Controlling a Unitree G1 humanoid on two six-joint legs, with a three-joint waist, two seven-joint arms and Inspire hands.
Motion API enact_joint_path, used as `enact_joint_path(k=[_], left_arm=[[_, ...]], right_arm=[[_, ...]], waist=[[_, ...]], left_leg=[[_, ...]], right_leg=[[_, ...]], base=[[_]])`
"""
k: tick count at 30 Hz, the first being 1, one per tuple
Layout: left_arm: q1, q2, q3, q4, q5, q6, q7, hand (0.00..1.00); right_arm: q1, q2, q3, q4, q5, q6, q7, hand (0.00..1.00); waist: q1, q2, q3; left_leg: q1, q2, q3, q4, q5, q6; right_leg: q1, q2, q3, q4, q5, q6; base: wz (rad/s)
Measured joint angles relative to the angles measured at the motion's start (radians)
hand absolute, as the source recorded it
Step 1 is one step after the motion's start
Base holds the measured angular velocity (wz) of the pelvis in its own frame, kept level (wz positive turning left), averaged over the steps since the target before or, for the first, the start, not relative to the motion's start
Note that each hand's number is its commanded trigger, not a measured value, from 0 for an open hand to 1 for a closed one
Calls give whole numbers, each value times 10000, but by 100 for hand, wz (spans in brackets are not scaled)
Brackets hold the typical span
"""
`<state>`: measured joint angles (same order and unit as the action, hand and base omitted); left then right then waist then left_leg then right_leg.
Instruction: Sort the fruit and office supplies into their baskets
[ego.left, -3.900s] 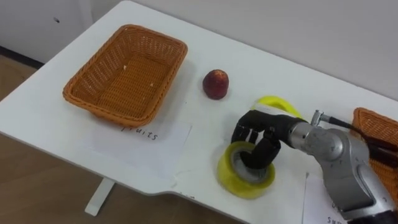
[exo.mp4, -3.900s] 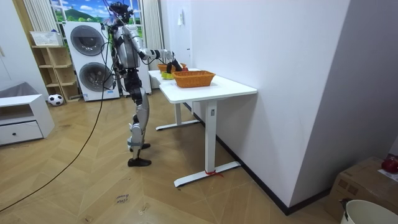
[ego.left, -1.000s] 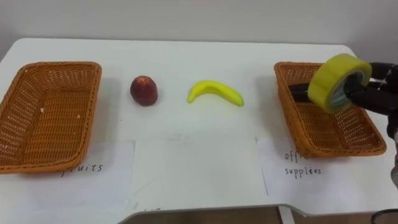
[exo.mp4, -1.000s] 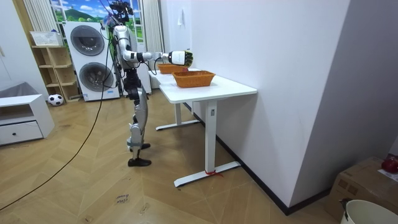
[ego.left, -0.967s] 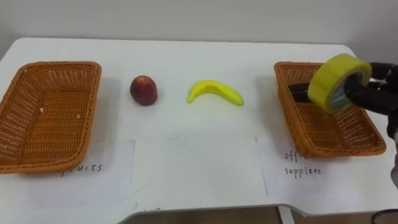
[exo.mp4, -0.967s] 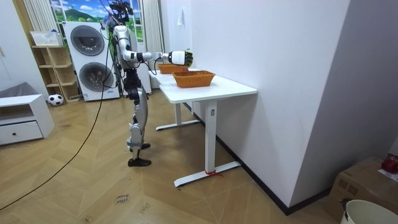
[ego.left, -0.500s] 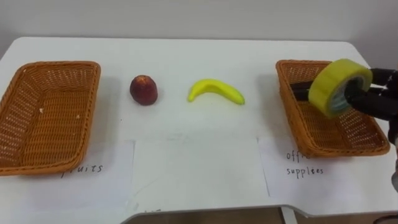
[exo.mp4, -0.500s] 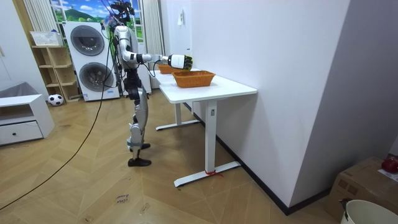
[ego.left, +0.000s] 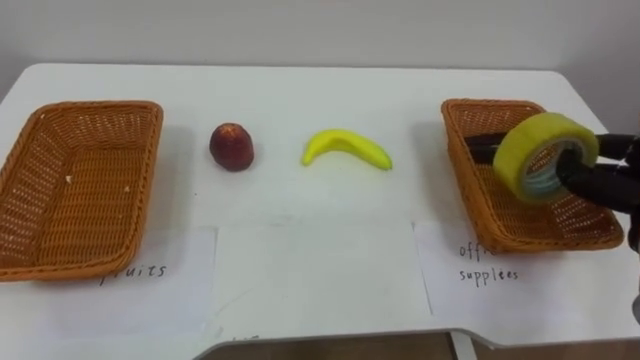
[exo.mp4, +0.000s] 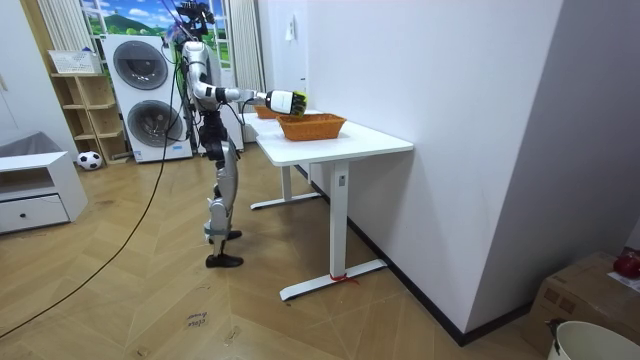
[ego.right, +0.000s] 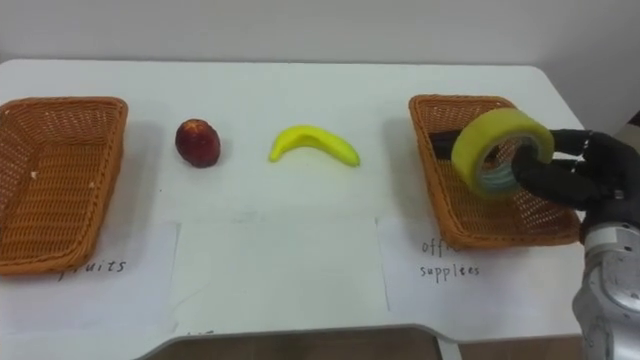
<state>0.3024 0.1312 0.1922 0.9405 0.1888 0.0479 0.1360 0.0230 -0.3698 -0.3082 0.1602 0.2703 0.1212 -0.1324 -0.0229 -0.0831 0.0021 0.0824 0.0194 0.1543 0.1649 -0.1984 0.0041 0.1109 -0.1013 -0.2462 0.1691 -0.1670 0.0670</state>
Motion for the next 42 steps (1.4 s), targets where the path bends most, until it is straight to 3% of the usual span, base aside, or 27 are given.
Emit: enact_joint_path(k=[4, 26, 42], left_arm=[[-8, 1, 4, -3, 5, 151, 76, 0], [-61, 0, 0, -81, 5, 279, 64, 0], [-49, -4, -3, -166, -1, 351, 65, 0]], right_arm=[[1, 0, 0, -3, 1, 0, -5, 0], [-131, 0, 19, -103, -27, 2, -86, 0], [-242, -1, 19, -106, -51, 1, -21, 0]], waist=[[5, -18, -8], [11, -68, 14], [-13, 21, -39]], left_leg=[[3, 0, 8, -4, 0, 0], [-3, 8, 82, -46, 0, 0], [8, 8, 89, -23, 1, 0]], right_leg=[[-3, 0, -1, 0, 0, 0], [-72, -1, -5, 9, 0, 0], [-94, -2, -30, 7, 0, 0]], base=[[0], [0], [0]])
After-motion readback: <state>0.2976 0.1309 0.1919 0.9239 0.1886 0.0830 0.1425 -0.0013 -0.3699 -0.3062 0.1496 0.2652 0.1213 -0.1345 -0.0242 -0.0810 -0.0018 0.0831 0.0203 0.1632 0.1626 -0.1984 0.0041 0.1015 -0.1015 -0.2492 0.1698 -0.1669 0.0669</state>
